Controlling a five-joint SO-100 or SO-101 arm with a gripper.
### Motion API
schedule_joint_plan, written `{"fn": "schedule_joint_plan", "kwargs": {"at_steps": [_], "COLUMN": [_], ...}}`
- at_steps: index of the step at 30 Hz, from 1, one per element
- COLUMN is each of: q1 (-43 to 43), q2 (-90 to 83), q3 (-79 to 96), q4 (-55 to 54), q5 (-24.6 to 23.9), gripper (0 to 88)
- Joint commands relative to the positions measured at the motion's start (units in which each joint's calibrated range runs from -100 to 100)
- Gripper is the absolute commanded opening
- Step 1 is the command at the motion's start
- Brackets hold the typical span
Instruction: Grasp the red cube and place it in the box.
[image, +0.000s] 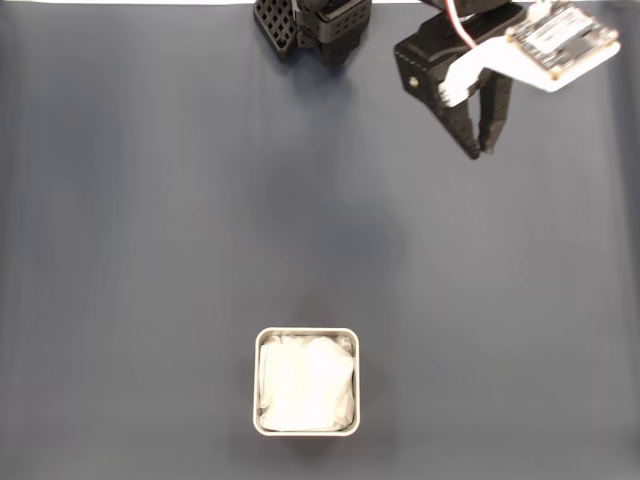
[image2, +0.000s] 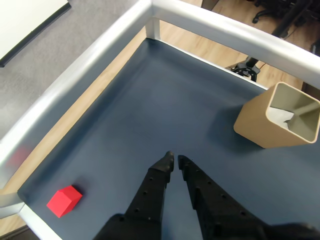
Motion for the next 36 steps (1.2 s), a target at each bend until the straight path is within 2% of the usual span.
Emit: {"fn": "schedule_joint_plan", "kwargs": {"at_steps": [1, 36], "q1": [-2.86, -24.31], "q2": [-0.91, -0.82], "q3": [-1.85, 4.27], "q4": [0.58, 0.34], "q5": [-0.73, -0.34], "gripper": [0.0, 0.0]}}
